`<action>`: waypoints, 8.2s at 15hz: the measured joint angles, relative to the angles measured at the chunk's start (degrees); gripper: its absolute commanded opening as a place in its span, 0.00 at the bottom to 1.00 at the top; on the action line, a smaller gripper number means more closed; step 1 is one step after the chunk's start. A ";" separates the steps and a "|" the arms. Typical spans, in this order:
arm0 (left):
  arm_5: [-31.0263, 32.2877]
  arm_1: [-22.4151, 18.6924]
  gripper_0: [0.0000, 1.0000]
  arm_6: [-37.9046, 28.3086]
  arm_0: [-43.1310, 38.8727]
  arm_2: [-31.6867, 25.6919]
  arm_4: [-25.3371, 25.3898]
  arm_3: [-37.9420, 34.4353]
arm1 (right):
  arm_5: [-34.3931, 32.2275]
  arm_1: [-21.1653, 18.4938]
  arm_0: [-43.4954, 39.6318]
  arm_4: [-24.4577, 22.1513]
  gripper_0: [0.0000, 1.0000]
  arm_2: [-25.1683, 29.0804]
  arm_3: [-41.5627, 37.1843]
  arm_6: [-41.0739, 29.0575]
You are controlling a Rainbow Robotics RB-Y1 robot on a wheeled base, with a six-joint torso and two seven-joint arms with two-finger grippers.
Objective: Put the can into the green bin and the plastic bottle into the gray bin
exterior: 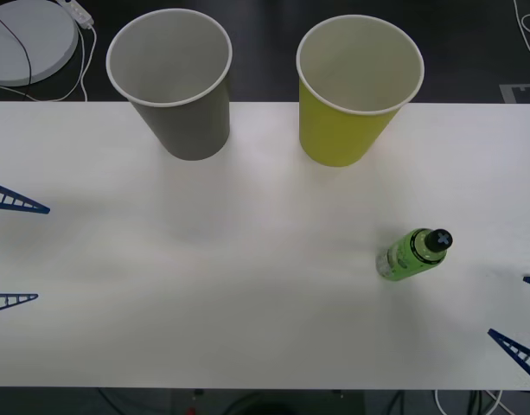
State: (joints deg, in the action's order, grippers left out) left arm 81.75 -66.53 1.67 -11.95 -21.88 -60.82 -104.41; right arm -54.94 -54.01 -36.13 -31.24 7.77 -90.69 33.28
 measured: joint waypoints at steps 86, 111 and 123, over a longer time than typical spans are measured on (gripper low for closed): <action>-0.01 0.00 1.00 0.00 0.00 0.00 0.00 0.00 | -11.51 2.58 40.03 -74.65 0.00 -0.05 -48.75 -113.35; -0.01 0.00 1.00 0.00 0.00 0.00 0.00 0.00 | -24.34 21.09 96.12 -80.42 0.00 -23.27 -12.14 -113.57; -0.01 0.00 1.00 0.00 0.00 0.00 0.00 0.00 | -22.18 28.93 114.32 -85.60 0.00 -27.55 12.36 -113.57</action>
State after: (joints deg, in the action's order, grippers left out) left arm 81.74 -66.53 1.67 -11.95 -21.88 -60.82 -104.41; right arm -77.12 -25.08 78.19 -116.84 -19.78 -78.33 -80.29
